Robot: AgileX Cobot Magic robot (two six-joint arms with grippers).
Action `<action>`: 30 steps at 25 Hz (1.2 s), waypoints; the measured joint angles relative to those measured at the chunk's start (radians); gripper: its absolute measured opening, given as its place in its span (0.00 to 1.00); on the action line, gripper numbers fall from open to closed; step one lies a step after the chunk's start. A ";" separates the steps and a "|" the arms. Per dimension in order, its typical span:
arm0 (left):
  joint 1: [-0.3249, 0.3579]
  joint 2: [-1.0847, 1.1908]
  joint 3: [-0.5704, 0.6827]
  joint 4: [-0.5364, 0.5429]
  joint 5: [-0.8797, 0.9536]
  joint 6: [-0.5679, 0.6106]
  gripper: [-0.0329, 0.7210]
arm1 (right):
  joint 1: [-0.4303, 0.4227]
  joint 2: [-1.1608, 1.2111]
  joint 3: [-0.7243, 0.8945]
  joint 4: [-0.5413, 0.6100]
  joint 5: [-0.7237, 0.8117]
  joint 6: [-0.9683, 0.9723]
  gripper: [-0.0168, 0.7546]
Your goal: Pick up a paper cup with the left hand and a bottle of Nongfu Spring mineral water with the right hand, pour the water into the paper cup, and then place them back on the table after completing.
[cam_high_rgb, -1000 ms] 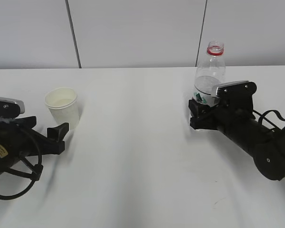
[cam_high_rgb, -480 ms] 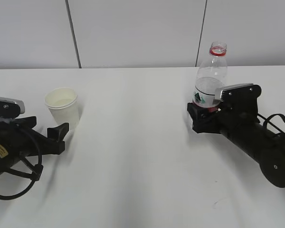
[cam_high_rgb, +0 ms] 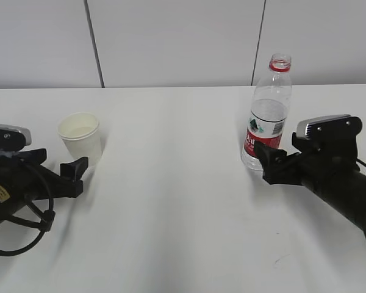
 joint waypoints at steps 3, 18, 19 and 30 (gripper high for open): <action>0.000 -0.040 0.016 0.000 0.000 0.000 0.80 | 0.000 -0.068 0.044 0.000 0.014 0.001 0.88; 0.000 -0.412 0.047 -0.056 0.530 0.000 0.80 | 0.000 -0.525 0.094 0.000 0.658 0.086 0.80; 0.000 -0.435 0.045 -0.073 0.593 0.000 0.80 | 0.000 -0.562 0.094 0.000 0.707 0.091 0.79; 0.000 -0.651 -0.228 -0.204 1.600 0.000 0.78 | 0.000 -0.843 -0.169 0.056 1.636 0.113 0.77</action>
